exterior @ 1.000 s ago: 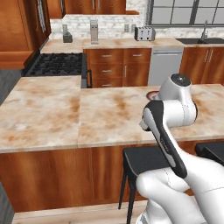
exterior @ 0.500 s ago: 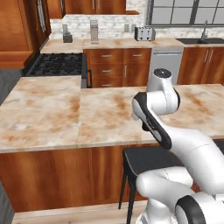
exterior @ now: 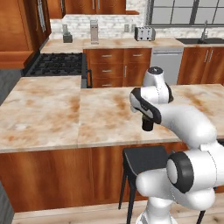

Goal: Pick up the marshmallow and place it in the cup of hot chocolate on the dining counter.

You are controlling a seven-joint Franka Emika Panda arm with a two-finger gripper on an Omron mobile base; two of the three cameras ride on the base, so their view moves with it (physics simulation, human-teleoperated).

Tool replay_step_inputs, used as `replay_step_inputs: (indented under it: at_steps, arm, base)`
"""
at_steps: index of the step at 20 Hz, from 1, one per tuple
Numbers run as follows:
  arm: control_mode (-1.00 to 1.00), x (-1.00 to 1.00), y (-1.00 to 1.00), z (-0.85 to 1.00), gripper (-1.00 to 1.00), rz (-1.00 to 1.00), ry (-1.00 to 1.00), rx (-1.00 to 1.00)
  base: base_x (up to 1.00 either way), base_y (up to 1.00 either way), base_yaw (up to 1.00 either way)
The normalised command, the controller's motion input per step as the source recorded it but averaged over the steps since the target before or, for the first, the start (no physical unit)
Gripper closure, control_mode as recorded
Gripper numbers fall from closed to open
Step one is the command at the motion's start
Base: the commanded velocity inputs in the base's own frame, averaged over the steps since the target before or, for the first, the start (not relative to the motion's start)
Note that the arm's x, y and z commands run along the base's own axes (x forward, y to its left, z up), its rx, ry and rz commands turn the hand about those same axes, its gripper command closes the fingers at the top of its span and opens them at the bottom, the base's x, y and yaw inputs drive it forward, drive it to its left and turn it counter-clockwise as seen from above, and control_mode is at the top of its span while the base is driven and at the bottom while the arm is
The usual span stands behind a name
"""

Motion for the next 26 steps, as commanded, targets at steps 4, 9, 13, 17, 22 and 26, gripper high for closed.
replay_step_inputs:
  at_steps: [4, 9, 13, 17, 22, 26]
  arm:
    - [-1.00, 0.61, -0.24, -0.14, 1.00, -0.15, 0.00, 0.00]
    - [-1.00, 0.37, -0.23, -0.07, 1.00, -0.11, 0.00, 0.03]
    - [-1.00, 0.01, -0.21, -0.02, 1.00, -0.01, 0.00, 0.06]
    - [-1.00, -0.01, -0.32, -0.06, 1.00, 0.00, 0.00, 0.07]
    - [-1.00, 0.01, -0.29, -0.16, 1.00, 0.00, 0.00, 0.09]
    - [-1.00, 0.00, -0.03, -0.07, 1.00, 0.00, 0.00, 0.02]
  base:
    - [0.00, 0.00, 0.00]
    - [0.00, 0.00, 0.00]
    - [0.00, 0.00, 0.00]
    - [0.00, 0.00, 0.00]
    - [0.00, 0.00, 0.00]
    - [0.00, 0.00, 0.00]
